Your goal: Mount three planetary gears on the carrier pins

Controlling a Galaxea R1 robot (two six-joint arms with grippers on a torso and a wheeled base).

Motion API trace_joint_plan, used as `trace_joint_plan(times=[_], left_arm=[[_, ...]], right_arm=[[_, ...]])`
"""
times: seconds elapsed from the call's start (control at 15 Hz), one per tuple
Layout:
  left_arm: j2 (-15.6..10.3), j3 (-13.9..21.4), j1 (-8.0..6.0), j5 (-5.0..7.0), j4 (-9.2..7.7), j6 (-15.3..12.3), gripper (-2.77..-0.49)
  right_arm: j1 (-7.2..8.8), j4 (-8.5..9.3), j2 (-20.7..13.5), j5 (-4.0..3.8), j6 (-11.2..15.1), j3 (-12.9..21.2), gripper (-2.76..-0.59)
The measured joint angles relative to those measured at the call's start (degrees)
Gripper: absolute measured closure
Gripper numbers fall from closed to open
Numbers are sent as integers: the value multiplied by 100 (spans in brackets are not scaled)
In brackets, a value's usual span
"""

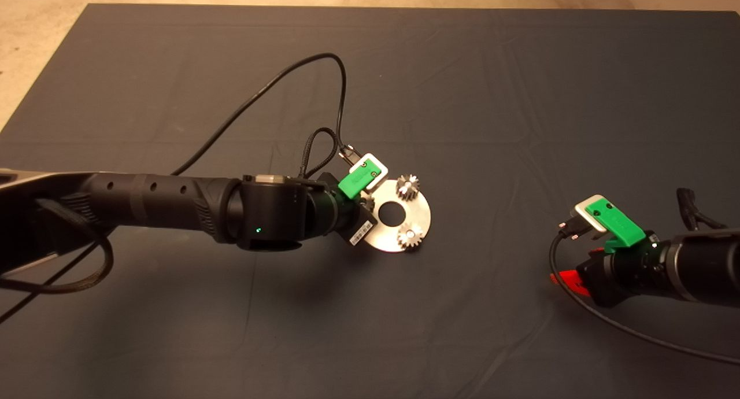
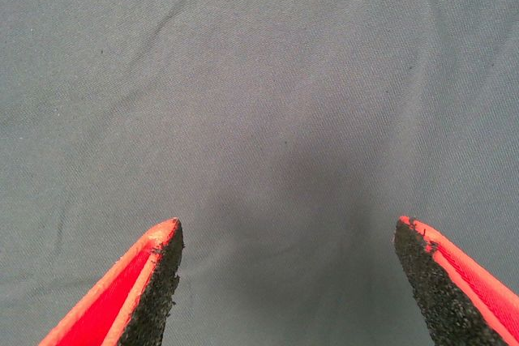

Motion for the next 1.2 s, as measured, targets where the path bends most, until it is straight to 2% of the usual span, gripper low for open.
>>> trace_joint_plan(times=[0.47,1.2], left_arm=[[-4,0,0,-4,0,3,-55],[-116,7,-2,-128,0,43,-55]], right_arm=[[0,0,2,0,0,0,-192],[0,0,0,-1,-2,0,-192]])
